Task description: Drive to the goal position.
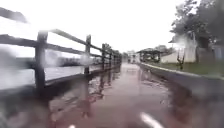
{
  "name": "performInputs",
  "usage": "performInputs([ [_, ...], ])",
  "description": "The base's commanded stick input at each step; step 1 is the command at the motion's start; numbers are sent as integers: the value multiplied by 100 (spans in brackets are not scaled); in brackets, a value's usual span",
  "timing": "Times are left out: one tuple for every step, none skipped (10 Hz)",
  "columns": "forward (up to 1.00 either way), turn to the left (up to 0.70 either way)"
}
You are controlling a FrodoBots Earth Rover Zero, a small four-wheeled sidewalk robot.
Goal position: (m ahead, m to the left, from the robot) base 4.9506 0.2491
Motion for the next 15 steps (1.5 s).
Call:
performInputs([
  [100,-24],
  [100,-34],
  [100,-21],
  [100,0],
  [100,0],
  [100,0],
  [100,0],
  [100,0],
  [100,0],
  [100,0],
  [100,0],
  [100,0],
  [100,0],
  [100,0],
  [100,0],
])
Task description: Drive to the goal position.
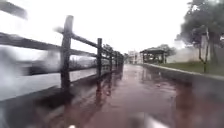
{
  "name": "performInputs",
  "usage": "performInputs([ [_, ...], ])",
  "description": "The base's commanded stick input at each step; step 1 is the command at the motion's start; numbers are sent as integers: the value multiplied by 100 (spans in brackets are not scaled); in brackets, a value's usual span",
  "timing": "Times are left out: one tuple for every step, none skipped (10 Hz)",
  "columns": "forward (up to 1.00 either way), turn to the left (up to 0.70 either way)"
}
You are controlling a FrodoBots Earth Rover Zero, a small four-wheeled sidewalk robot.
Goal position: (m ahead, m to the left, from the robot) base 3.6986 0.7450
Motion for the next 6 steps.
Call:
performInputs([
  [100,0],
  [59,0],
  [0,0],
  [0,0],
  [0,0],
  [0,-2],
])
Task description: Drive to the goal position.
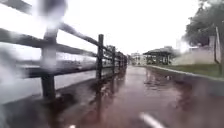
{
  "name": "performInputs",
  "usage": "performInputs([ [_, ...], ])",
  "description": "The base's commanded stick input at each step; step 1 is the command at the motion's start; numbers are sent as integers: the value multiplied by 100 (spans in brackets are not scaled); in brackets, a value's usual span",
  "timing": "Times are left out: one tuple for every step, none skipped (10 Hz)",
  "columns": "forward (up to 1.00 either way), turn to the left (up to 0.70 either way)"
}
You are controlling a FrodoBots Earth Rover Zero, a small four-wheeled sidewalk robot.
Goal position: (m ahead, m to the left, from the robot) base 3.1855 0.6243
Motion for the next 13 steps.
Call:
performInputs([
  [0,-7],
  [0,-12],
  [0,-16],
  [0,-13],
  [0,-8],
  [0,-4],
  [0,0],
  [0,0],
  [0,0],
  [0,0],
  [0,0],
  [0,0],
  [0,0],
])
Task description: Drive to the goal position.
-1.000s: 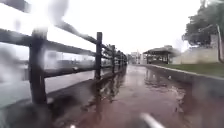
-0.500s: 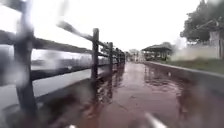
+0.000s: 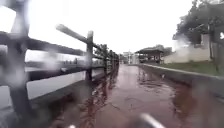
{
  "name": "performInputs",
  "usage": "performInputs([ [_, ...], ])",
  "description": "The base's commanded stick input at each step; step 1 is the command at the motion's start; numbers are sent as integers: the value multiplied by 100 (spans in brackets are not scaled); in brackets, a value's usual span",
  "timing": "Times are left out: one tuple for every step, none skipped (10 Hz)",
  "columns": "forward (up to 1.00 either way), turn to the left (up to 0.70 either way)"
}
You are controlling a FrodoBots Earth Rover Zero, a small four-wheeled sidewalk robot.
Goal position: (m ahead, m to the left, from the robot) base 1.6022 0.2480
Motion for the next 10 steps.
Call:
performInputs([
  [0,0],
  [0,0],
  [15,0],
  [31,0],
  [47,0],
  [62,0],
  [78,0],
  [94,0],
  [100,0],
  [100,0],
])
